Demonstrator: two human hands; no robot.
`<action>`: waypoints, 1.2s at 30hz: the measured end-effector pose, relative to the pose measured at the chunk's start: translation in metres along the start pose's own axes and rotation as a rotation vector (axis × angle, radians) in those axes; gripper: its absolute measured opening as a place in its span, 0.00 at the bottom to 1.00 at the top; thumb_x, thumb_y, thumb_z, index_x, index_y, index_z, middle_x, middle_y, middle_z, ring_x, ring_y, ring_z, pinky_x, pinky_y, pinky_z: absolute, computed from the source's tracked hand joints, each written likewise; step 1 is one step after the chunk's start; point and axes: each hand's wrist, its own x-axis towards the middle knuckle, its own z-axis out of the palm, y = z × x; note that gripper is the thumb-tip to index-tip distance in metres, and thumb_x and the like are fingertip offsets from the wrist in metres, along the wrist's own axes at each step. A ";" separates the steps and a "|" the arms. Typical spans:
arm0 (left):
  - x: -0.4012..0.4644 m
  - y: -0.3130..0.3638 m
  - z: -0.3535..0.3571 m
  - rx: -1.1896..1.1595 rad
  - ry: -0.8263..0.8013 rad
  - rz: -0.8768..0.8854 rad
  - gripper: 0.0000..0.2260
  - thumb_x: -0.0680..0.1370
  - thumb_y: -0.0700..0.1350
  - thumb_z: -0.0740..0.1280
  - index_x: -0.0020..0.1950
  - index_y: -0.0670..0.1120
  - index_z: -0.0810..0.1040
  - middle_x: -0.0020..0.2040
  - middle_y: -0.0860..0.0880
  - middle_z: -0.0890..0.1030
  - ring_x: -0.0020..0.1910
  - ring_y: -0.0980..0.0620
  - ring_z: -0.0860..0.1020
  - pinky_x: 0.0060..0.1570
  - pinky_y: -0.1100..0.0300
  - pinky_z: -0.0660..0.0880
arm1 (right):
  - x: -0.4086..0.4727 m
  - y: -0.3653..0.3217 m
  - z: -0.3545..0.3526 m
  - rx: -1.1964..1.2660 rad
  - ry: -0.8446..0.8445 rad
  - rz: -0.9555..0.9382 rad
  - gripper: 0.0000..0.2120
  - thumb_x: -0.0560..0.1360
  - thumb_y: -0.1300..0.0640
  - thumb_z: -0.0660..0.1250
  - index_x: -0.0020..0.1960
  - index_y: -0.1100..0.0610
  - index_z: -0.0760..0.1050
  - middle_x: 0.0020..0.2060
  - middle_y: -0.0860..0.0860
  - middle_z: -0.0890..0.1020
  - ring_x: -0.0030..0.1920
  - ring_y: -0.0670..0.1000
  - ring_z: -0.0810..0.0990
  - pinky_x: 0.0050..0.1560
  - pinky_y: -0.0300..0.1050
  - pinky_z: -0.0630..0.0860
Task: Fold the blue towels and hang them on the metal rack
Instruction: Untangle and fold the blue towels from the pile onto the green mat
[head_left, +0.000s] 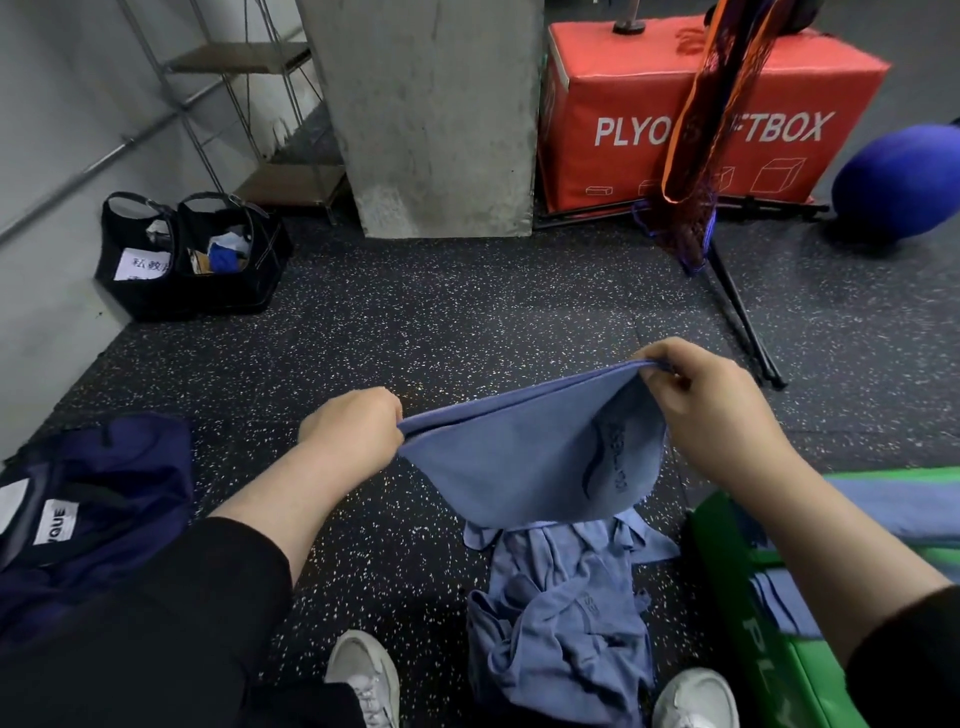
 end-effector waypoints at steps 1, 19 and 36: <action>0.001 -0.002 0.000 -0.064 0.005 -0.010 0.07 0.79 0.43 0.65 0.44 0.54 0.79 0.40 0.51 0.81 0.40 0.48 0.79 0.39 0.56 0.73 | 0.002 0.002 0.000 -0.003 -0.007 0.015 0.09 0.81 0.56 0.63 0.47 0.43 0.75 0.36 0.43 0.80 0.38 0.44 0.77 0.35 0.43 0.68; 0.024 0.013 -0.026 -1.001 0.022 0.121 0.15 0.75 0.33 0.68 0.52 0.51 0.86 0.45 0.46 0.87 0.39 0.52 0.78 0.43 0.53 0.74 | 0.032 0.022 0.000 0.173 0.093 0.216 0.08 0.78 0.56 0.65 0.44 0.53 0.81 0.34 0.54 0.82 0.33 0.52 0.75 0.37 0.50 0.75; 0.031 0.011 -0.025 -0.885 0.282 0.234 0.20 0.83 0.54 0.61 0.44 0.38 0.77 0.38 0.39 0.78 0.36 0.51 0.70 0.38 0.49 0.70 | 0.039 0.029 -0.002 -0.055 0.009 0.164 0.08 0.81 0.56 0.64 0.47 0.53 0.80 0.32 0.52 0.80 0.29 0.51 0.74 0.32 0.43 0.68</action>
